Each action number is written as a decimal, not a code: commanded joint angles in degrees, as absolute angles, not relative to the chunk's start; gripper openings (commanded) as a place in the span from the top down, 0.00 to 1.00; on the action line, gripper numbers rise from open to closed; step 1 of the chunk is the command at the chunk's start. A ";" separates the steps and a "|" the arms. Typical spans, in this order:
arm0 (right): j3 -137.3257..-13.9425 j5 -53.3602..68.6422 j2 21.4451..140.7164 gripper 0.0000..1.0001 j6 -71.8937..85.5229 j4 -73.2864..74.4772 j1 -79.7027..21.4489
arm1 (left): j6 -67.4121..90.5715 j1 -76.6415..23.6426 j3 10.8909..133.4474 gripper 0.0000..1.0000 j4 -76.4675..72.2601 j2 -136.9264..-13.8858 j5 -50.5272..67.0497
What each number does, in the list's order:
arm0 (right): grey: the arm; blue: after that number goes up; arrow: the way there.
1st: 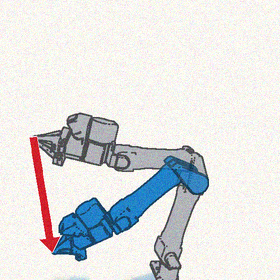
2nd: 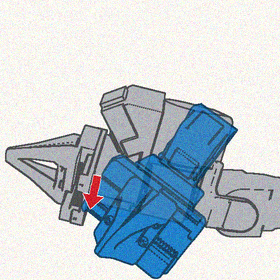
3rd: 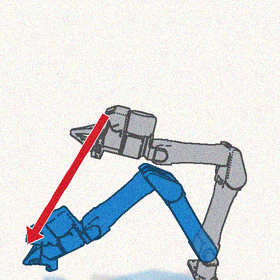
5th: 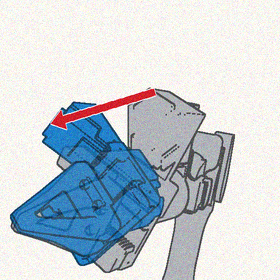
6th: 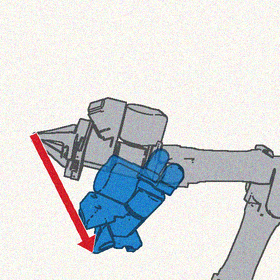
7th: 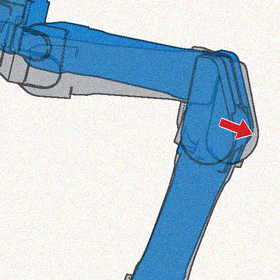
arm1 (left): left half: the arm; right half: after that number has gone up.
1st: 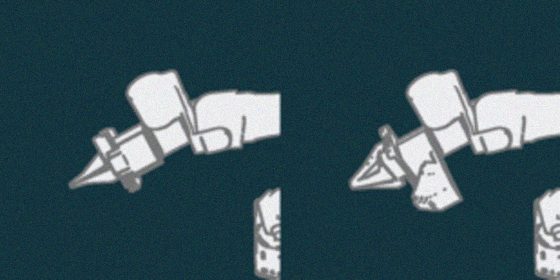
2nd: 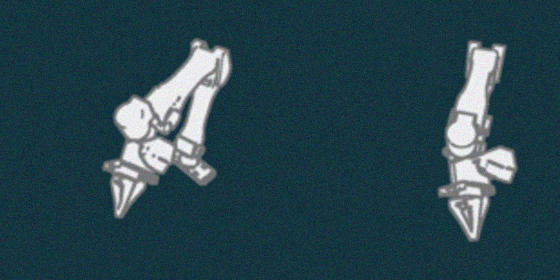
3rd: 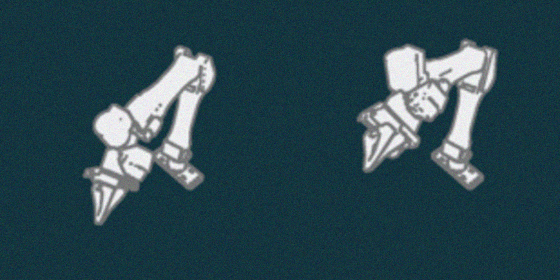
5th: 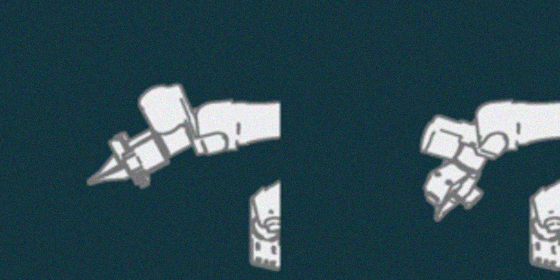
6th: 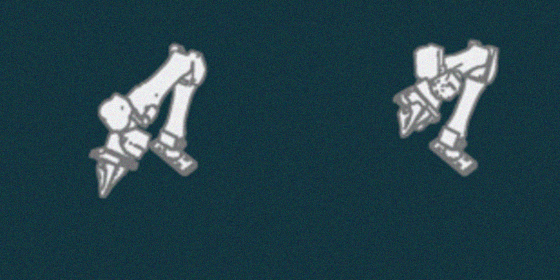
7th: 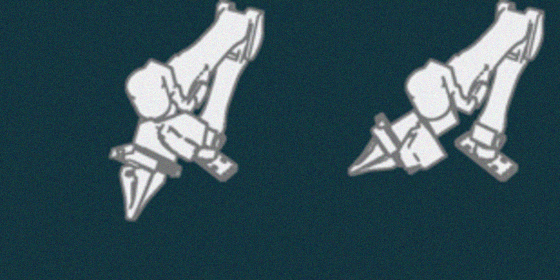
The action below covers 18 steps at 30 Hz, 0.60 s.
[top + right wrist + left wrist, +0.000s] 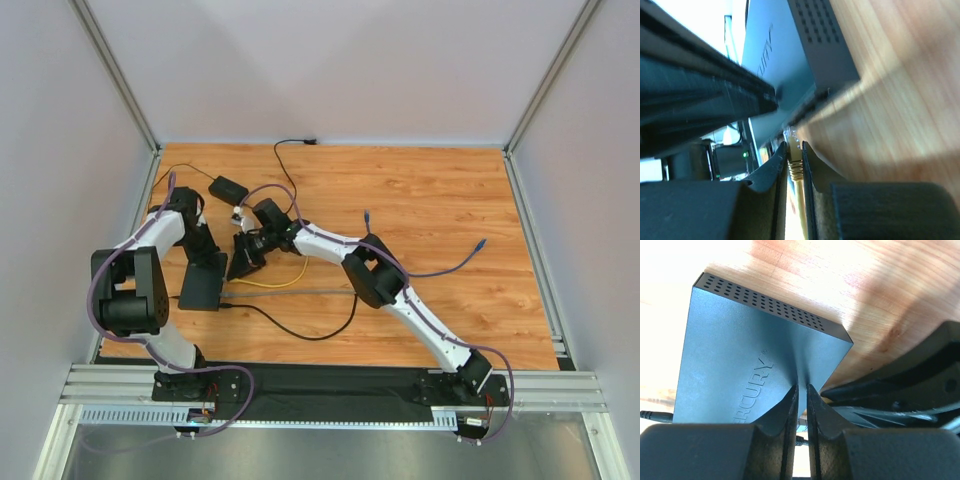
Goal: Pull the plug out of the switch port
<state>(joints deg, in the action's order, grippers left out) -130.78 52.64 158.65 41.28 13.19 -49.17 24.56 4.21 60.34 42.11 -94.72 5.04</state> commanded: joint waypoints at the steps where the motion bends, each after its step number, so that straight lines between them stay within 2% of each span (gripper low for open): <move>1: -125.35 52.90 153.91 1.00 39.88 12.69 -47.46 | 24.70 4.13 59.24 0.81 42.01 -97.82 0.79; 3: -122.17 56.07 153.37 1.00 45.08 6.27 -47.02 | 24.87 4.13 59.15 0.81 41.84 -98.61 0.97; 6: -124.00 53.19 153.10 1.00 40.00 13.23 -47.11 | 24.87 4.04 59.59 0.81 42.28 -99.67 1.14; 9: -122.79 52.04 151.71 1.00 38.59 13.63 -46.06 | 24.70 4.13 59.68 0.82 42.27 -99.14 1.32; 18: -108.30 39.40 130.98 1.00 27.17 16.25 -40.09 | 23.82 4.13 58.36 0.80 39.55 -86.67 2.20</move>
